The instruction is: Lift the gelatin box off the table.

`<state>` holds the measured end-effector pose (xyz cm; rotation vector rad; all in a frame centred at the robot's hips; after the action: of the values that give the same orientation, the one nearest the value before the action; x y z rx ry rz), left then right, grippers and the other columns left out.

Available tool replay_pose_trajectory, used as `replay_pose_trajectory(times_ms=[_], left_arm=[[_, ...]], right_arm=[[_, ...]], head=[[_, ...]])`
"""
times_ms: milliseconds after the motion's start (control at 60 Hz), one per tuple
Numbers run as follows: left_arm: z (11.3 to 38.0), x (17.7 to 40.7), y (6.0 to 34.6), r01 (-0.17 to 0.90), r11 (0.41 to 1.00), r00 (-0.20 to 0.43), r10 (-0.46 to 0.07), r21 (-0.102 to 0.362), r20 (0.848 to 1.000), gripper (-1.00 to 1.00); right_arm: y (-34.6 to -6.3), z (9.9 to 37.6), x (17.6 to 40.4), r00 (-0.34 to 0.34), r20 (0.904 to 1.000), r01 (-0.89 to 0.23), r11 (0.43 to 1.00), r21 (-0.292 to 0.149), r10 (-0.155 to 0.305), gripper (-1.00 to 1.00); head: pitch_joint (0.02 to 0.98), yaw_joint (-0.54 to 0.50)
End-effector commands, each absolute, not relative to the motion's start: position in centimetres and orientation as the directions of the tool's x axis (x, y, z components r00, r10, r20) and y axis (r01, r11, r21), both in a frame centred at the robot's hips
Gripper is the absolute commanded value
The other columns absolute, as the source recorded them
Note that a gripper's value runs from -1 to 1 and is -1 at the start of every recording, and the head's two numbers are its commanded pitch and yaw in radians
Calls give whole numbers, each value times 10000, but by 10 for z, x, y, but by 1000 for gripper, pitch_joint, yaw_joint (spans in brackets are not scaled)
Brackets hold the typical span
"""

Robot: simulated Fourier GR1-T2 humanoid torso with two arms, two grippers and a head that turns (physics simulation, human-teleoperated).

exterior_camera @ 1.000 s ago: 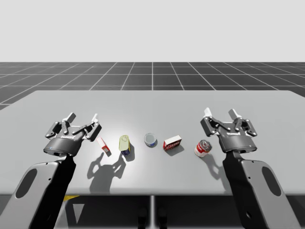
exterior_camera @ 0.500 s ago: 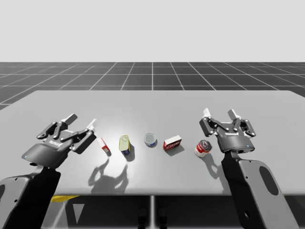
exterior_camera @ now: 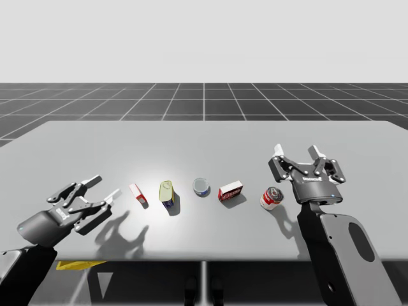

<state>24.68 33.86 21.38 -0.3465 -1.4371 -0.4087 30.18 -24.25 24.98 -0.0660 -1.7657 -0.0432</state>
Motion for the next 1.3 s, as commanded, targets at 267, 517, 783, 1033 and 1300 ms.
replay_pose_trajectory(times_ms=[267,517,783,1033,1300], left_arm=[[156,262,353,5626,8266,1990,-1179,-149,9729,-1000],[143,274,341,5903,8071,2279,-1494,-145,9621,-1000],[143,286,329,5940,8045,2259,-1655,-11,9600,-1000],[142,298,321,5875,8092,2232,-1642,18,9609,-1000],[131,300,320,5957,8032,2620,-1832,-94,9475,769]], right_arm=[[-245,251,302,-1998,9795,781,9969,-85,240,-1000],[-246,251,302,-2005,9794,801,9968,-85,244,-1000],[-246,251,303,-1997,9796,808,9967,-79,240,-1000],[-247,251,303,-2003,9794,815,9966,-74,236,-1000],[-247,251,303,-2033,9788,814,9966,-88,253,-1000]], head=[[839,433],[839,428],[839,422],[840,413],[832,413]])
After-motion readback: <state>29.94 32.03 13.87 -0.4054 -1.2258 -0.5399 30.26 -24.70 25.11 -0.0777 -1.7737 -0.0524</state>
